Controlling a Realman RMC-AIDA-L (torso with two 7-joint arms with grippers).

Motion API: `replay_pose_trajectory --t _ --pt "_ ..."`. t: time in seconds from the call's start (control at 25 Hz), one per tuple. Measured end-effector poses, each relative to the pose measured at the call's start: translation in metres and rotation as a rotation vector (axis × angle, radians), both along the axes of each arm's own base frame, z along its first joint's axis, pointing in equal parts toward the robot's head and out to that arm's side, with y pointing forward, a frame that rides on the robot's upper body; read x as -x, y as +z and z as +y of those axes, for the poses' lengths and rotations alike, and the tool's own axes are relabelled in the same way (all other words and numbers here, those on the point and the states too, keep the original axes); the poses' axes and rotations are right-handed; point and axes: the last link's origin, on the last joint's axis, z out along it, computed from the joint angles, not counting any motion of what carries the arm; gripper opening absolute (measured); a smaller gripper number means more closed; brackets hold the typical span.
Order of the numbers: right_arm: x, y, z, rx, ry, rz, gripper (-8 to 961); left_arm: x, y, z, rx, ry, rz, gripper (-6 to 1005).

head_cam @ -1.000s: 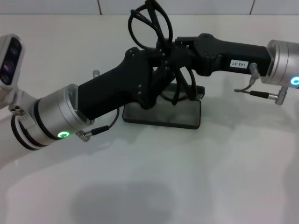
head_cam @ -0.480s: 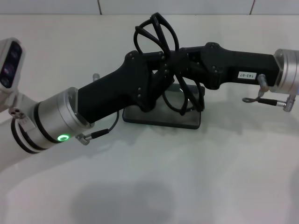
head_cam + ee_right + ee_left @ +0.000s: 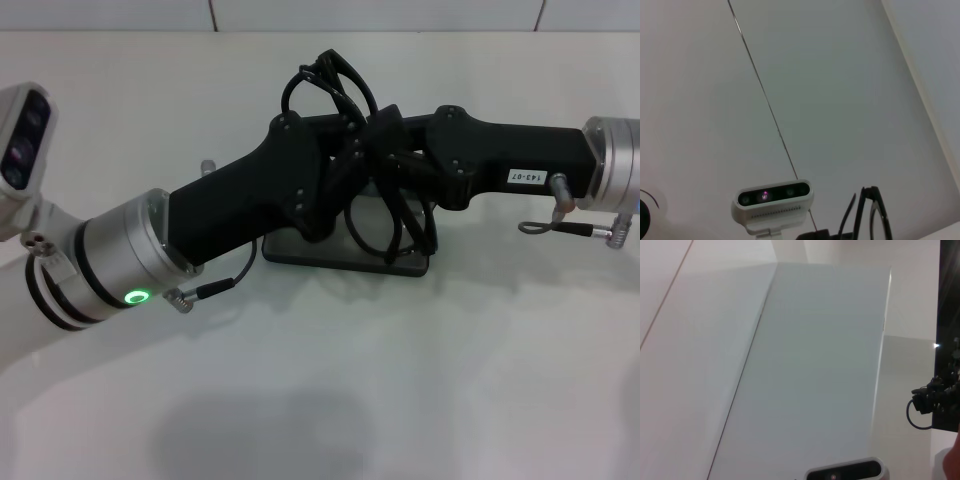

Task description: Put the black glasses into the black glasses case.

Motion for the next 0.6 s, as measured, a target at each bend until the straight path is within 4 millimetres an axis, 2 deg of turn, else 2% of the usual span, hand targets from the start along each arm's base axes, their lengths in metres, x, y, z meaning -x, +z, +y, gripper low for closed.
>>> replay_pose_trajectory --t 0.32,0.6 --pt "0.001 0.0 0.002 -0.006 0.002 0.0 164 0.0 0.001 0.0 -0.008 0.002 -0.007 20" --pt "-0.002 0.002 0.003 -0.018 -0.014 -0.003 166 0.004 0.013 0.0 -0.057 0.019 -0.064 20"
